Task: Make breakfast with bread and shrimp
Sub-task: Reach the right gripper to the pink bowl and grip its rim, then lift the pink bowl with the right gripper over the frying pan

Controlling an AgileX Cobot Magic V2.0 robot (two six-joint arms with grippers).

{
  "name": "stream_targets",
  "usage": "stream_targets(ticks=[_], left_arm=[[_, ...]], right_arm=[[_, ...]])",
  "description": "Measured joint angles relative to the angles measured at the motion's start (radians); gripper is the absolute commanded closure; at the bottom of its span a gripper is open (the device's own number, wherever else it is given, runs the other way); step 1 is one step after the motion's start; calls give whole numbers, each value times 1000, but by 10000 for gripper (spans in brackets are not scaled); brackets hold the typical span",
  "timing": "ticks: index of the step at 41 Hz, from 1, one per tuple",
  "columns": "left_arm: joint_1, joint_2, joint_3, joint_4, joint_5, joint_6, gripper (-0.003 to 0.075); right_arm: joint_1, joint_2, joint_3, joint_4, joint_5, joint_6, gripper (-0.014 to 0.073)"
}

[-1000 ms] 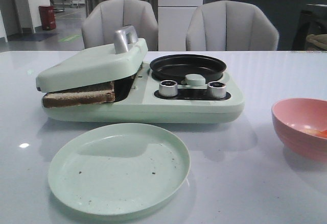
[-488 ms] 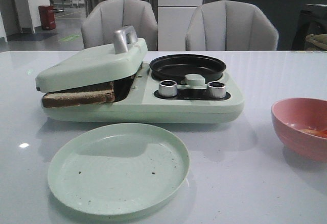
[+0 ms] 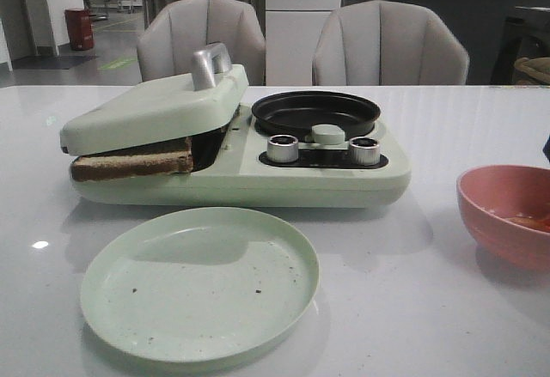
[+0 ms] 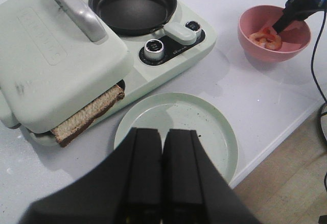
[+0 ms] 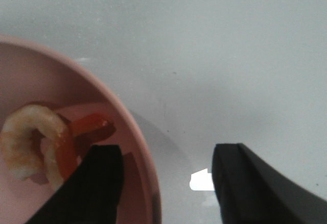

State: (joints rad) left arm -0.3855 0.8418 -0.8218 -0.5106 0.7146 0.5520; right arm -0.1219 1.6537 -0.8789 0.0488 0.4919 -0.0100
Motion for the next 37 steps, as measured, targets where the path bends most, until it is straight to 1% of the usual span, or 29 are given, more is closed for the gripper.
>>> stream_targets(ticks=[2, 3, 5, 8, 12, 19, 28, 32, 37], left_arm=[[0, 0, 0, 0, 0, 0, 621], [0, 0, 0, 0, 0, 0, 621], [0, 0, 0, 0, 0, 0, 621], [0, 0, 0, 0, 0, 0, 621], [0, 0, 0, 0, -2, 0, 621], [0, 0, 0, 0, -2, 0, 621], [0, 0, 0, 0, -2, 0, 621], [0, 0, 0, 0, -2, 0, 621], [0, 0, 0, 0, -2, 0, 621]], right_arm=[[0, 8, 0, 0, 0, 0, 295], [0, 11, 0, 2, -2, 0, 316], [0, 13, 0, 5, -6, 0, 391], [0, 13, -2, 9, -8, 0, 464], [0, 11, -26, 32, 17, 2, 523], [0, 13, -103, 43, 104, 2, 569], [5, 13, -283, 39, 246, 0, 571], [29, 15, -395, 6, 300, -10, 570], [100, 19, -534, -78, 331, -14, 570]])
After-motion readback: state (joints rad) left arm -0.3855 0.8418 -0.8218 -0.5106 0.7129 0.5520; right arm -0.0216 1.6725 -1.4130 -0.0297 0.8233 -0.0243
